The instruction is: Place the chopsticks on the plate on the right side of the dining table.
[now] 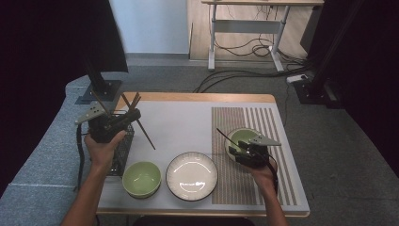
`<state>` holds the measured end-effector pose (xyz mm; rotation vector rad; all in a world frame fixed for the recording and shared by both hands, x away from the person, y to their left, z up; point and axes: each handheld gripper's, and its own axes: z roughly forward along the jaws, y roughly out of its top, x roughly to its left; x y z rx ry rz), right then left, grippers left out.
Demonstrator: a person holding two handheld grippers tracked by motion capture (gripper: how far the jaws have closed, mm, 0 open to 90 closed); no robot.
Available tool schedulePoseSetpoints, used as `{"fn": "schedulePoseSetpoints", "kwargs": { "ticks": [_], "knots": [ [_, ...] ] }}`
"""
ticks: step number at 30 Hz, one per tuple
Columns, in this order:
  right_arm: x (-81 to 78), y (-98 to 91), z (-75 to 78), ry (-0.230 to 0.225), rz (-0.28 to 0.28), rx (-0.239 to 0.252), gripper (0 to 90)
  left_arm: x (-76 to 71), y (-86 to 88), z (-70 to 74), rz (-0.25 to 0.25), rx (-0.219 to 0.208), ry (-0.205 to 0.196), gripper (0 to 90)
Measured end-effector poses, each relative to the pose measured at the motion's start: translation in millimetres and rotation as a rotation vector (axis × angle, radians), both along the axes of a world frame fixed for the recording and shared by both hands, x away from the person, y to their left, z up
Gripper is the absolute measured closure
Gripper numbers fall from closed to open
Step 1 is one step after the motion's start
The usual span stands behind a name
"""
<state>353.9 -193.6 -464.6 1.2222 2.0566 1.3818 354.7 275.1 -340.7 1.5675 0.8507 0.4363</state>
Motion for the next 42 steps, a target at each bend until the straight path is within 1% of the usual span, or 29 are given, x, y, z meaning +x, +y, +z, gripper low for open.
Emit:
{"fn": "schedulePoseSetpoints", "kwargs": {
  "ticks": [9, 16, 19, 24, 31, 34, 36, 38, 42],
  "knots": [
    [0.0, 6.8, 0.5, -0.009, 0.01, -0.004, 47.3, -1.7, -5.6, -1.6, -0.011, 0.001, 0.004, 84.3],
    [-0.3, 14.5, 0.6, -0.014, 0.038, -0.013, 47.3, -3.4, -10.6, -2.6, -0.017, 0.003, 0.005, 84.3],
    [-1.5, 17.3, 0.7, -0.025, 0.054, -0.022, 47.5, -3.1, -14.3, -3.0, -0.025, 0.003, 0.007, 84.3],
    [-3.3, 20.3, 3.6, -0.039, 0.067, -0.015, 47.9, -2.1, -21.7, -3.8, -0.041, 0.015, 0.009, 84.3],
    [-3.0, 24.6, 2.0, -0.028, 0.083, -0.024, 48.3, -0.7, -27.2, -5.0, -0.047, 0.018, 0.012, 84.3],
    [-3.2, 25.8, 1.7, -0.029, 0.086, -0.024, 48.3, -0.4, -31.1, -4.6, -0.051, 0.02, 0.011, 84.3],
    [-3.6, 26.0, 2.0, -0.029, 0.086, -0.024, 48.4, 0.4, -33.5, -4.8, -0.058, 0.011, 0.013, 84.3],
    [-3.9, 26.1, 2.4, -0.033, 0.085, -0.02, 48.5, 1.0, -35.0, -5.4, -0.062, 0.017, 0.015, 84.3],
    [-4.3, 26.2, 3.0, -0.034, 0.084, -0.022, 48.6, 1.2, -37.0, -6.1, -0.065, 0.014, 0.017, 84.3]
  ]
}}
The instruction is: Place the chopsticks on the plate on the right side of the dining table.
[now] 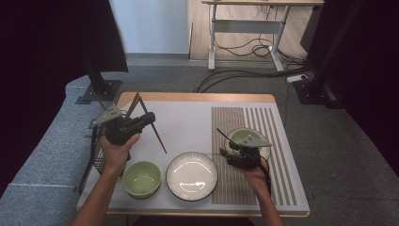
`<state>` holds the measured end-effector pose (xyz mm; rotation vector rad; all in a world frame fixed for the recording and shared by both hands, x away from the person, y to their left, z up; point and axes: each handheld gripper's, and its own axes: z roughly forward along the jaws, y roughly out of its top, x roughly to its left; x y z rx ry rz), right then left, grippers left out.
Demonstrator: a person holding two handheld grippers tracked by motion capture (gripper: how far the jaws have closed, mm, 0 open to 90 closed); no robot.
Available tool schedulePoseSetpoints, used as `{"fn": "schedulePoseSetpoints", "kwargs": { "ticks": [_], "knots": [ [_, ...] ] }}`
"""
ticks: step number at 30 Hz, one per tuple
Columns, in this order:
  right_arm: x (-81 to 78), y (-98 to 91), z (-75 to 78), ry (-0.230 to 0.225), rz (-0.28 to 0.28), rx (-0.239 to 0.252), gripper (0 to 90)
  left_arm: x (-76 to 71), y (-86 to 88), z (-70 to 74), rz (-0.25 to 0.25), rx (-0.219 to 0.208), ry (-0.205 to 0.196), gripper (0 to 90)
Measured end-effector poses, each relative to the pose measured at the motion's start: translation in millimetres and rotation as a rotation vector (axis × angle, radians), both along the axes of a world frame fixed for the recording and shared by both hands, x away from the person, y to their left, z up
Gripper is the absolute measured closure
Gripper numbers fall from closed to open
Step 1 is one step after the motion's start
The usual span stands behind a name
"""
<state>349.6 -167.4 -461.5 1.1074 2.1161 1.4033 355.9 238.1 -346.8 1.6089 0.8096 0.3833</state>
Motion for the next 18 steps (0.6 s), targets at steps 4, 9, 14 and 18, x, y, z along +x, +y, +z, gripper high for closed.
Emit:
{"fn": "schedulePoseSetpoints", "kwargs": {
  "ticks": [4, 9, 14, 18],
  "knots": [
    [0.1, 2.1, -0.7, 0.004, 0.004, -0.009, 48.7, -0.1, -2.3, 0.8, -0.002, 0.018, -0.004, 84.3],
    [0.2, 3.8, -1.5, 0.006, 0.005, -0.015, 48.7, 0.1, -5.3, 1.5, -0.006, 0.025, -0.009, 84.3],
    [-1.2, 3.9, -0.3, -0.011, 0.006, -0.006, 48.9, -0.2, -7.8, 0.6, -0.009, 0.019, -0.006, 84.3],
    [-1.8, 4.5, 0.4, -0.015, 0.008, -0.006, 48.9, 0.5, -9.1, -0.2, -0.014, 0.024, -0.003, 84.3]
  ]
}}
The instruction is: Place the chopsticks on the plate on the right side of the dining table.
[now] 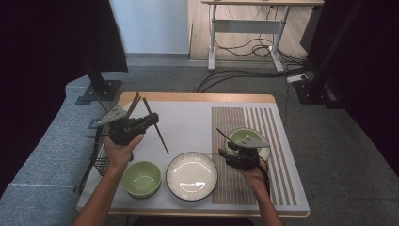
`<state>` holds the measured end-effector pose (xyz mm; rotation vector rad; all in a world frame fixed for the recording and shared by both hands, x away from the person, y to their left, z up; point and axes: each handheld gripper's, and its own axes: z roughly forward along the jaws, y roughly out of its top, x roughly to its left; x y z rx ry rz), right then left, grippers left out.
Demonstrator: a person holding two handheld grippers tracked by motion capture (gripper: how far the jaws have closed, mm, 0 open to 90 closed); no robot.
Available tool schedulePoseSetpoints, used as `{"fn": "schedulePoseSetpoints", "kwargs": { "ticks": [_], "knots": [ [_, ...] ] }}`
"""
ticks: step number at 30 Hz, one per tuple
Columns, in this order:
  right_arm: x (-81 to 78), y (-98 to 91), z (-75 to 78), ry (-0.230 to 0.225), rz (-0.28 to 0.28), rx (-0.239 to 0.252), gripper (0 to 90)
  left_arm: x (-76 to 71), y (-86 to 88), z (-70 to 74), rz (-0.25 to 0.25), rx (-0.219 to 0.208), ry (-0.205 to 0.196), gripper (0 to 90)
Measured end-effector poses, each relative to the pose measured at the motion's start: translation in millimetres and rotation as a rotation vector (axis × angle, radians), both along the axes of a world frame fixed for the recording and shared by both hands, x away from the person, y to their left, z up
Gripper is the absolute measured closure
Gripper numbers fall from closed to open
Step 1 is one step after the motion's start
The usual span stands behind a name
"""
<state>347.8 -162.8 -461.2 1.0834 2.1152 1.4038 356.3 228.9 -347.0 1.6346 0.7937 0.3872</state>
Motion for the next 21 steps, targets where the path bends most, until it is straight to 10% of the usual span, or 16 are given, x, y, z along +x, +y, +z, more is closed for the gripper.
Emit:
{"fn": "schedulePoseSetpoints", "kwargs": {
  "ticks": [21],
  "knots": [
    [-0.6, 6.3, -0.4, 0.002, 0.026, -0.013, 48.9, 0.1, -15.8, 0.6, -0.027, -0.007, 0.008, 84.3]
  ]
}}
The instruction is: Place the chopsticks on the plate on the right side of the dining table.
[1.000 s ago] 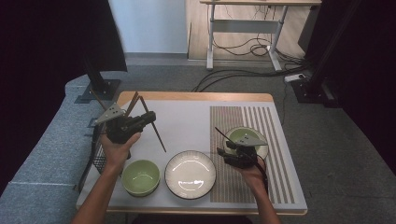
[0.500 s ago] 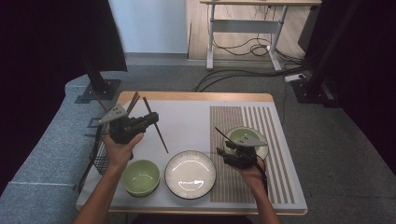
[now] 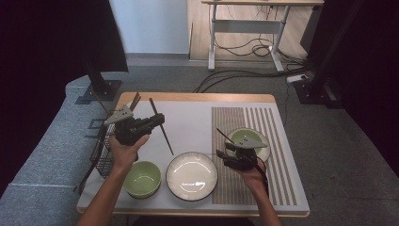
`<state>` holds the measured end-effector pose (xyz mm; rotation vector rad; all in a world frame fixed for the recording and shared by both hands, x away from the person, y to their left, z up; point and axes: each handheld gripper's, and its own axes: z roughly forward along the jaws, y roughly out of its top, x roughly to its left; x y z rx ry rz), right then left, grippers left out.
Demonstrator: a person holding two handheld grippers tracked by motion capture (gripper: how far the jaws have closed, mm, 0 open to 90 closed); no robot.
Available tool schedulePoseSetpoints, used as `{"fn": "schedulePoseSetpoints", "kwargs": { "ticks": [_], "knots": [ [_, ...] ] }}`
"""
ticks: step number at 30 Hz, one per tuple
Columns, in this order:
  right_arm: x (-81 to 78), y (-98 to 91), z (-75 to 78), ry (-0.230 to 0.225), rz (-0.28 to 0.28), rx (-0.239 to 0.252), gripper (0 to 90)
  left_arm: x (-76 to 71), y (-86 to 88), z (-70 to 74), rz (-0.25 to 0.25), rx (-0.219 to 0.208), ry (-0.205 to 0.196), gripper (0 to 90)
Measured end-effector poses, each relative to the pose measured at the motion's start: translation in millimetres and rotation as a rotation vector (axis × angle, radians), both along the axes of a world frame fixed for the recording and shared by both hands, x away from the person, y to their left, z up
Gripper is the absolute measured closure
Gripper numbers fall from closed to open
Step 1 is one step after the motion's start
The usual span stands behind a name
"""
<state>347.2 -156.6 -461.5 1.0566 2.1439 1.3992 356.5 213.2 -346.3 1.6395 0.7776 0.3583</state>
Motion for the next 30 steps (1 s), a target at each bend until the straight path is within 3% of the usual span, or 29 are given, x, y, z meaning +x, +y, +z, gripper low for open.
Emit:
{"fn": "schedulePoseSetpoints", "kwargs": {
  "ticks": [30],
  "knots": [
    [-4.3, 24.1, 1.8, -0.008, 0.057, -0.017, 48.9, -1.6, -18.4, -1.9, -0.037, 0.011, 0.003, 84.3]
  ]
}}
